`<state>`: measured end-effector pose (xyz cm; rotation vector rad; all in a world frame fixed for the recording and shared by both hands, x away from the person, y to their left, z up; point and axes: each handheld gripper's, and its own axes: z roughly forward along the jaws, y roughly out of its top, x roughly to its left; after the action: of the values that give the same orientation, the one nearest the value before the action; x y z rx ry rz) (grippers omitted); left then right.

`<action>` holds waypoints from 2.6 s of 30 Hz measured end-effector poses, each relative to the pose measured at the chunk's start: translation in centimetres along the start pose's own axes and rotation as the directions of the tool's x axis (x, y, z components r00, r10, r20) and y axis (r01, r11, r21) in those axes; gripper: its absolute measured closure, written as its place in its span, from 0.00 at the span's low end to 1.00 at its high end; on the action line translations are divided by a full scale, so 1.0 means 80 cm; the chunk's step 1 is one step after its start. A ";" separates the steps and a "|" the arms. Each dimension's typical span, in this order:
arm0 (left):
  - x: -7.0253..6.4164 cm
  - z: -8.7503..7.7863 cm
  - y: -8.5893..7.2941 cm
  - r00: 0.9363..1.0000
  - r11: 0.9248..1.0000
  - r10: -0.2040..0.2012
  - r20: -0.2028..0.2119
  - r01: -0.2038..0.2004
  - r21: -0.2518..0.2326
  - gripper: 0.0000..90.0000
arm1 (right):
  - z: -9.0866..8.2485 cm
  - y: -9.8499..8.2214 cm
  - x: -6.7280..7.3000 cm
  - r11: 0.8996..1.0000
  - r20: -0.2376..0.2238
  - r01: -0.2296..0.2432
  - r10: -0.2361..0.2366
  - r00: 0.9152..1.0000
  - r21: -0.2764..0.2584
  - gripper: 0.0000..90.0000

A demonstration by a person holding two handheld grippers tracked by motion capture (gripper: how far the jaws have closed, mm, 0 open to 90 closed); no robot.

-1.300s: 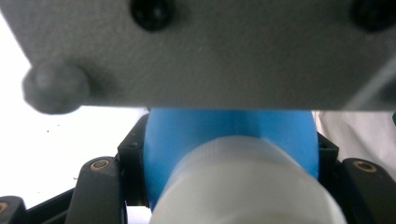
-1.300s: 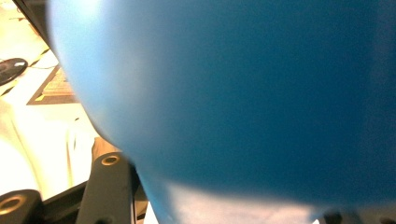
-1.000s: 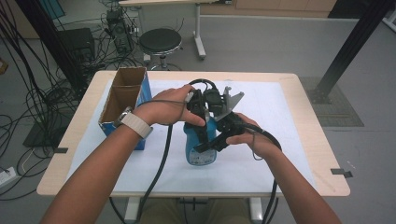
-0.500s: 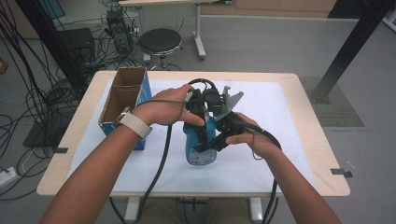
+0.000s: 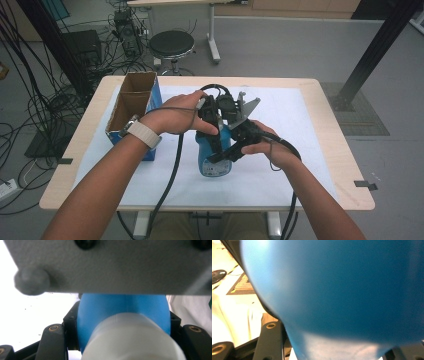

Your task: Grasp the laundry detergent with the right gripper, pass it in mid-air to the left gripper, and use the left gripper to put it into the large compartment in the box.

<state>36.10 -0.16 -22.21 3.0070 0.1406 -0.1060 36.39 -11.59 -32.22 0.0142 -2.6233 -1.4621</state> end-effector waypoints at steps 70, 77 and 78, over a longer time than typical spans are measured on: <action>0.001 -0.001 -0.004 1.000 1.000 -0.011 -0.002 0.011 -0.016 0.42 | 0.000 0.002 0.002 1.000 -0.008 -0.006 0.006 1.000 -0.001 0.48; 0.000 -0.001 -0.004 1.000 1.000 -0.013 -0.001 0.013 -0.013 0.42 | 0.000 0.002 0.002 1.000 -0.006 -0.003 0.003 1.000 -0.004 0.48; 0.000 -0.002 -0.004 1.000 1.000 -0.015 -0.002 0.015 -0.013 0.42 | 0.000 0.002 0.002 1.000 -0.004 0.000 0.000 1.000 -0.006 0.48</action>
<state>36.09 0.19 -22.13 2.9934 0.1629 -0.1027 36.22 -11.49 -32.10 0.0165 -2.6162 -1.4679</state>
